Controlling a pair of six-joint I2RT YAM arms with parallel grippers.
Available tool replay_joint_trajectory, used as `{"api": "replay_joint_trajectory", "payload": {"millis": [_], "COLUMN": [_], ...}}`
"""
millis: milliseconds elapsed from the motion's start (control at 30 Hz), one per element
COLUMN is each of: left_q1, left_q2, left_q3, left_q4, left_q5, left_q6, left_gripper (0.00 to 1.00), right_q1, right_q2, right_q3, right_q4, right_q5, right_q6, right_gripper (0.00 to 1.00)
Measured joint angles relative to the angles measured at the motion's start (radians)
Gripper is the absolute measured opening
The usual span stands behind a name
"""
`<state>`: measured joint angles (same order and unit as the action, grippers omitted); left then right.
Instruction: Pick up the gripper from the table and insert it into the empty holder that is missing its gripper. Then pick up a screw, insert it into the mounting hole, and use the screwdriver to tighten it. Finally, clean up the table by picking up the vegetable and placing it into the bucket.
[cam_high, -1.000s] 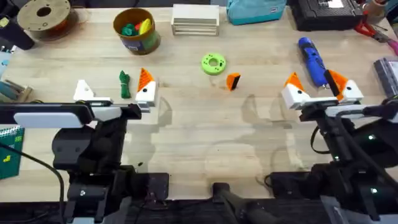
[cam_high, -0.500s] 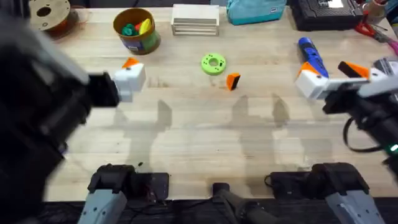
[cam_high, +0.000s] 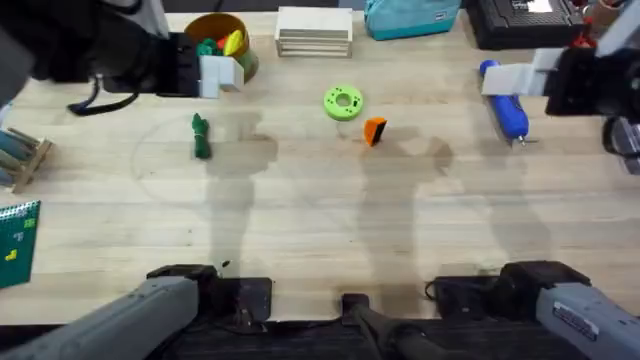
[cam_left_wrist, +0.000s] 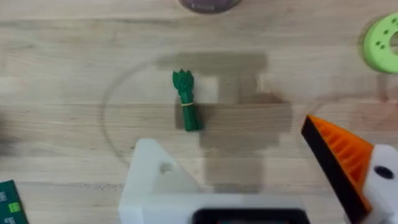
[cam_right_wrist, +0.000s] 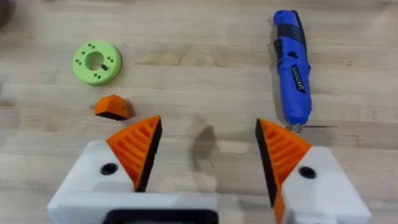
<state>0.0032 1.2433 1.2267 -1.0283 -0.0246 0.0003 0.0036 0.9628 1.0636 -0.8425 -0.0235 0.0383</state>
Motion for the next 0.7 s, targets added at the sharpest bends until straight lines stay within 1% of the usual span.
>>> {"api": "replay_joint_trajectory", "payload": {"millis": [133, 200, 300, 333, 433, 500, 567, 700], "left_q1": [0.003, 0.015, 0.064, 0.132, 0.192, 0.222, 0.239, 0.249], "left_q2": [0.084, 0.118, 0.173, 0.232, 0.285, 0.318, 0.347, 0.405], "left_q3": [0.000, 0.000, 0.000, -0.002, -0.010, -0.014, -0.016, -0.016], "left_q4": [-0.016, -0.032, -0.037, -0.023, 0.011, 0.035, 0.055, 0.074], "left_q5": [-0.010, -0.011, -0.008, 0.018, 0.043, 0.055, 0.064, 0.081], "left_q6": [0.000, 0.000, 0.000, 0.024, 0.044, 0.050, 0.058, 0.071], "left_gripper": [0.986, 0.986, 0.985, 0.985, 0.985, 0.985, 0.985, 0.985], "right_q1": [0.000, 0.000, 0.000, 0.000, 0.000, 0.000, 0.000, 0.000], "right_q2": [0.077, 0.106, 0.131, 0.137, 0.137, 0.137, 0.137, 0.137], "right_q3": [0.006, 0.006, 0.006, 0.006, 0.006, 0.006, 0.006, 0.006], "right_q4": [-0.007, -0.007, -0.008, -0.008, -0.008, -0.008, -0.008, -0.008], "right_q5": [0.000, 0.000, 0.000, 0.000, 0.000, 0.000, 0.000, 0.000], "right_q6": [0.000, 0.000, 0.000, 0.000, 0.000, 0.000, 0.000, 0.000], "right_gripper": [0.880, 0.880, 0.880, 0.882, 0.880, 0.880, 0.880, 0.880]}}
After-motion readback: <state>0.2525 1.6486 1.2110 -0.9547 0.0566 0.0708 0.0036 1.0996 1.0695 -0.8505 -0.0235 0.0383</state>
